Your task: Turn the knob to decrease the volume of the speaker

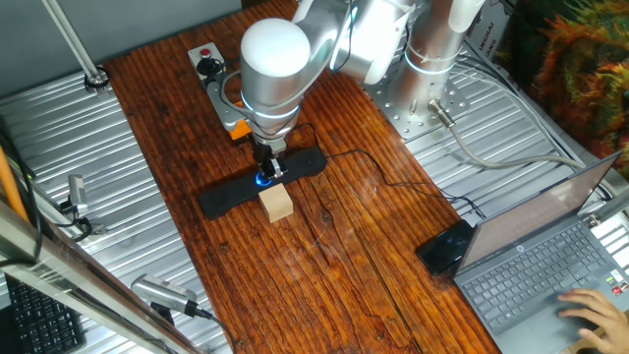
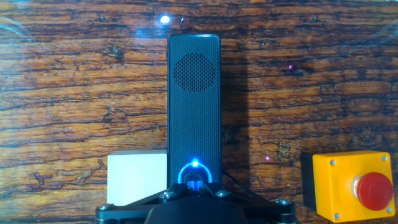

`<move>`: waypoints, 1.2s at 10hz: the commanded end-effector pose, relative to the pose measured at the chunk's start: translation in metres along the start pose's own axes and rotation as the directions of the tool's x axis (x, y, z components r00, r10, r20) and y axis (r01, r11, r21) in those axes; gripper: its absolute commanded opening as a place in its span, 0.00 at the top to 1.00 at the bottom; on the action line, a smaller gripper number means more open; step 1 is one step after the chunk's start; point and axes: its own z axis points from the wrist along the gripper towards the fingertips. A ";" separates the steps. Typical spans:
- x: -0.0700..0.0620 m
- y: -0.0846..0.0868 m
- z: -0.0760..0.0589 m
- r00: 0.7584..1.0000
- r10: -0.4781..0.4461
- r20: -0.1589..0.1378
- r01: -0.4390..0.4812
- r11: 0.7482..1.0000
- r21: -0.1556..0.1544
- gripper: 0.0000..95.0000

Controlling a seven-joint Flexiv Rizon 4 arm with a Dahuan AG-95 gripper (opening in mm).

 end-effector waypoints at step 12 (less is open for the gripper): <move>-0.001 0.000 0.011 1.000 0.001 0.001 -0.001 1.000 0.001 1.00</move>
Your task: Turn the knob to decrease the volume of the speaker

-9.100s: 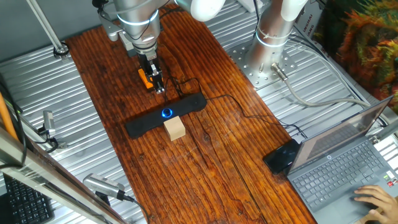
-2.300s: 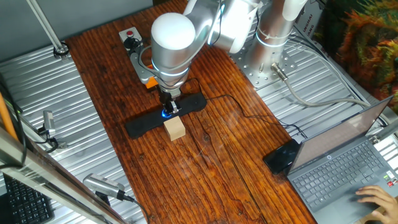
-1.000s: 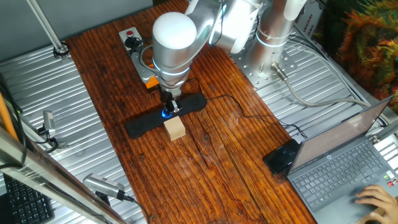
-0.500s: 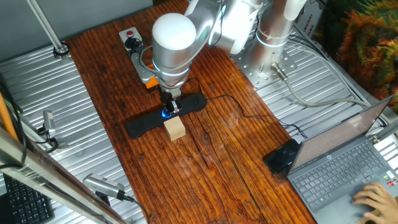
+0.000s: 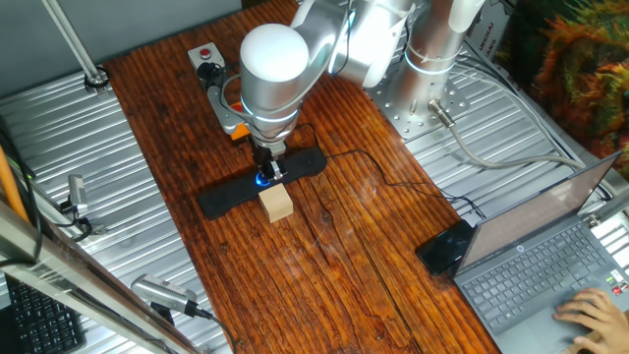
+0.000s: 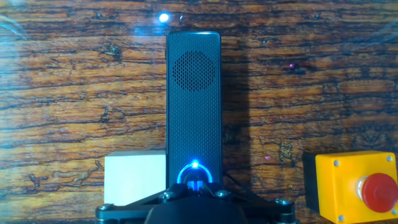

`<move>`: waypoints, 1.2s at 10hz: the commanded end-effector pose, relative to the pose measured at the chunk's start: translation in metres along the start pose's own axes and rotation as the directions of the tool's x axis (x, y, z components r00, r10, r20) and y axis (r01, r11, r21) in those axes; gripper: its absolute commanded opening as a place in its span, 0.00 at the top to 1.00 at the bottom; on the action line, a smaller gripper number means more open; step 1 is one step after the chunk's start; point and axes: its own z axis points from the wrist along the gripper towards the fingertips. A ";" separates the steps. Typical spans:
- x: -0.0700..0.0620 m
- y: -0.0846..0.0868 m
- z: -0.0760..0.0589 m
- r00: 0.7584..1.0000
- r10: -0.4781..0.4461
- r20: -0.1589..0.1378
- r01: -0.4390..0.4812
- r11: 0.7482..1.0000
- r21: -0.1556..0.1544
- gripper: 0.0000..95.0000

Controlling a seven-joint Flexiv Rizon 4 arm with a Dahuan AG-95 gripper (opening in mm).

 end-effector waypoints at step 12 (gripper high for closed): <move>-0.001 0.000 0.005 1.000 0.000 0.007 0.000 1.000 0.002 1.00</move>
